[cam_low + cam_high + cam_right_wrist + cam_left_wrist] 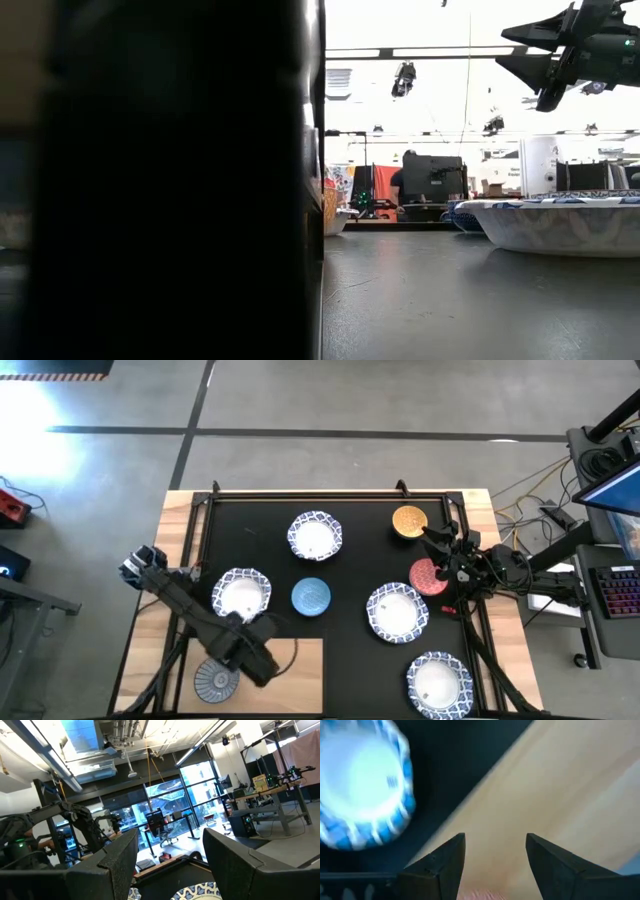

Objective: Place and stack bowls onto a shelf
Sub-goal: Stack the light blue patterned bowl on top of the dark blue patterned bowl on the shelf

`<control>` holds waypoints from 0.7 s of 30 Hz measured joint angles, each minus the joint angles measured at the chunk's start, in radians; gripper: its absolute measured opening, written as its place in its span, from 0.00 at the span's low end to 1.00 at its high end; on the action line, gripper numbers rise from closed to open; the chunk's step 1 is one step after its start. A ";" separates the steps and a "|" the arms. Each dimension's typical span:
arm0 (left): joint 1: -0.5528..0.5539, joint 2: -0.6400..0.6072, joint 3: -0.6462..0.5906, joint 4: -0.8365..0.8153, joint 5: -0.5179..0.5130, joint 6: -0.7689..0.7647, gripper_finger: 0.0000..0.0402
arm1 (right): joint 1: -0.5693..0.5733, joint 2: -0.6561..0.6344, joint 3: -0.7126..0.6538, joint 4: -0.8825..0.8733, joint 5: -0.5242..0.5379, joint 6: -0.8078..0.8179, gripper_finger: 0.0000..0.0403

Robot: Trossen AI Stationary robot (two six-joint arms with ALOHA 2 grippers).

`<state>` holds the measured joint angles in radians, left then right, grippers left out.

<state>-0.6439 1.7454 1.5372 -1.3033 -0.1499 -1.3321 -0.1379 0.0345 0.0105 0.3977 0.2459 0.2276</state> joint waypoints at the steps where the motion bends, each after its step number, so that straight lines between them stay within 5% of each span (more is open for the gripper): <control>1: 0.022 0.000 0.000 0.001 -0.005 0.065 0.48 | 0.000 0.000 0.000 0.000 0.000 0.000 0.53; 11: 0.194 0.029 -0.015 0.131 -0.134 0.695 0.48 | 0.000 0.000 0.000 0.000 0.000 0.000 0.53; 21: 0.291 0.033 -0.145 0.339 -0.148 0.956 0.48 | 0.000 0.000 0.000 0.000 0.000 0.000 0.53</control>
<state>-0.3533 1.7782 1.3918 -0.9647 -0.2980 -0.3761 -0.1380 0.0345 0.0102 0.3977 0.2462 0.2276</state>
